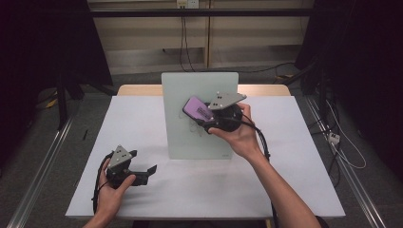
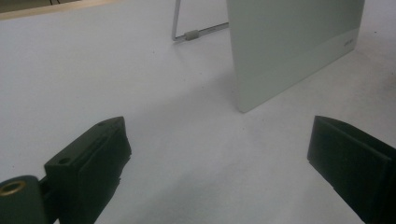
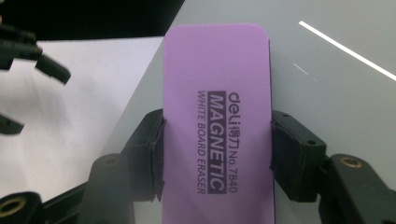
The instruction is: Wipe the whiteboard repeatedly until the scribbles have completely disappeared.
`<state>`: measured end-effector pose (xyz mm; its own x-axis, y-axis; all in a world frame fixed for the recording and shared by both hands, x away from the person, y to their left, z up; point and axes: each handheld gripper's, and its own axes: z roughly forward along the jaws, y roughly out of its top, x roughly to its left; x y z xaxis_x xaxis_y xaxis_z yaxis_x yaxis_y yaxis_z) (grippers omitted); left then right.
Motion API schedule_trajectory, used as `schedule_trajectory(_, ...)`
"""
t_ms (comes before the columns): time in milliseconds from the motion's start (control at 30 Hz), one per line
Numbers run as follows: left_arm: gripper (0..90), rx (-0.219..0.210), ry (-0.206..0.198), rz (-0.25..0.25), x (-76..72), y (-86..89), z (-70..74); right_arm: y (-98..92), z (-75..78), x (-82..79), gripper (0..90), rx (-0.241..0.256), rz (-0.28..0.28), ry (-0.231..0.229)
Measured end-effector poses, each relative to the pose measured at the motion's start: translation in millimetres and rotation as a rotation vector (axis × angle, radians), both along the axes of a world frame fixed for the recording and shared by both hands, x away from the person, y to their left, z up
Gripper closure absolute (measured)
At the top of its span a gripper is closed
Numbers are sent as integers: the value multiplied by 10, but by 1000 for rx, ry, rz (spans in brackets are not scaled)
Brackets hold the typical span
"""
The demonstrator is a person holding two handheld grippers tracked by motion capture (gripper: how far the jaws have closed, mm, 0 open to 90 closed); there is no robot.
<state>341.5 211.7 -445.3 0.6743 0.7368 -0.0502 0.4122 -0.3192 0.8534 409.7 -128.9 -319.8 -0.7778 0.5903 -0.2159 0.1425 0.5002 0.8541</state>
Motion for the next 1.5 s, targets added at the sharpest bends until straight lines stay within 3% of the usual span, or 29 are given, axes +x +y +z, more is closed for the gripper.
schedule_trajectory(267,53,2,0,-3,1,-8,-4,100,5,12,423,3,-5,-13)
schedule_trajectory(933,53,2,-1,-4,-1,-4,-1,481,-409,-76,422,-81,81,69)
schedule_trajectory(1167,53,-3,3,3,-2,3,-2,432,-364,-63,422,-63,78,73)
schedule_trajectory(1500,53,-3,4,2,2,-2,-7,114,-89,-27,423,-13,6,12)
